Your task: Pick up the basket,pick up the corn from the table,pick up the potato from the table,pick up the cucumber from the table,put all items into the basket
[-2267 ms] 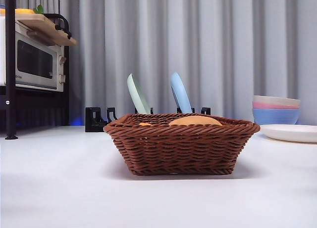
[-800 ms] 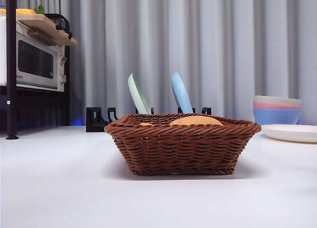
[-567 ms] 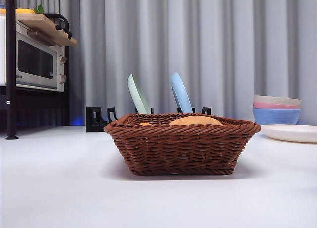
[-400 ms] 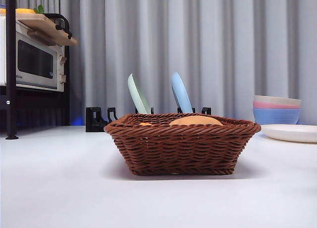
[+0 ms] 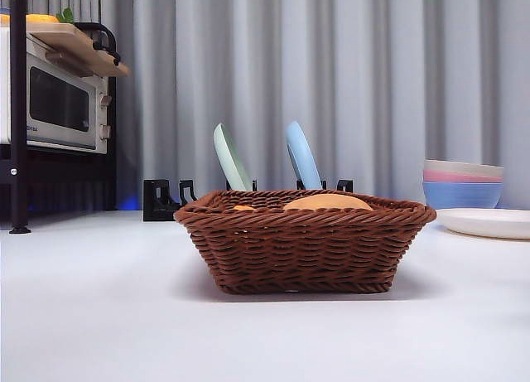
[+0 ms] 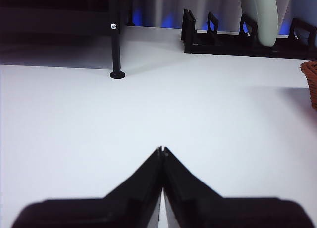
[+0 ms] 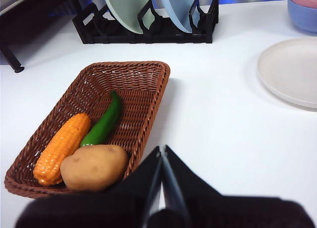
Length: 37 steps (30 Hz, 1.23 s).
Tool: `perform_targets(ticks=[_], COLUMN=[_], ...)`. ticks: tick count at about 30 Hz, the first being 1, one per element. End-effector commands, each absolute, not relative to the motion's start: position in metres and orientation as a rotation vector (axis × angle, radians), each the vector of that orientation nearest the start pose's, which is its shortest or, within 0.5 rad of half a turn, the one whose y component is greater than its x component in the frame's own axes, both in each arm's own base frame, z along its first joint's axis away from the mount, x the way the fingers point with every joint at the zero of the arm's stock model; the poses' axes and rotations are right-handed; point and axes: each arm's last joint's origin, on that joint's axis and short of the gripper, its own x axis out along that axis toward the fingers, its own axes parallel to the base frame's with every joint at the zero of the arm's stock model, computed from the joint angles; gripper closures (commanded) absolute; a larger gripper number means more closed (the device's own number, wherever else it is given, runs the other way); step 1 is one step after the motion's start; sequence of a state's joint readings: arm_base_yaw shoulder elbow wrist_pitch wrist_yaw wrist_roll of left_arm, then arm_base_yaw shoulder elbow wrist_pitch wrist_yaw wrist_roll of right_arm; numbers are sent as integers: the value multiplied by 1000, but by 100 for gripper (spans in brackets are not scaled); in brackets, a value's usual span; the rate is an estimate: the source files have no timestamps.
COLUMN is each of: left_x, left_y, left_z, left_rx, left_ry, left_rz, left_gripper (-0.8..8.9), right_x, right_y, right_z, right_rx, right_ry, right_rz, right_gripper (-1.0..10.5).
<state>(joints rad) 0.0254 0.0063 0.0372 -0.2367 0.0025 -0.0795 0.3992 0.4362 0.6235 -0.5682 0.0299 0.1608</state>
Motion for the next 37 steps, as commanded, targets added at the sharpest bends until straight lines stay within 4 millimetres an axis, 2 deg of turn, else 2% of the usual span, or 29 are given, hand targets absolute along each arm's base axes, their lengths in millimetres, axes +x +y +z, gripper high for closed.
perform_targets(ticks=[1, 10, 15, 18, 21, 26, 32, 37], left_x=[95, 95, 95, 95, 95, 95, 95, 95], left_y=[3, 3, 3, 3, 3, 3, 3, 3], left_z=[148, 148, 148, 148, 148, 148, 148, 148], left_rx=[-88, -88, -88, -88, -88, -88, -89, -88], left_ry=[212, 212, 212, 212, 211, 211, 211, 211], left_rz=[35, 35, 35, 35, 35, 35, 35, 35], left_gripper=[817, 817, 817, 817, 817, 817, 817, 816], right_x=[93, 93, 96, 97, 98, 96, 93, 96], right_y=[38, 38, 34, 26, 20, 13, 12, 12], right_z=[283, 283, 281, 275, 260, 224, 180, 155], right_rx=[81, 64, -105, -96, -65, -57, -36, 32], right_ry=[403, 399, 292, 201, 124, 60, 68, 118], right_rz=[331, 332, 288, 233, 237, 187, 179, 171], right_gripper=[945, 945, 945, 945, 945, 945, 945, 945])
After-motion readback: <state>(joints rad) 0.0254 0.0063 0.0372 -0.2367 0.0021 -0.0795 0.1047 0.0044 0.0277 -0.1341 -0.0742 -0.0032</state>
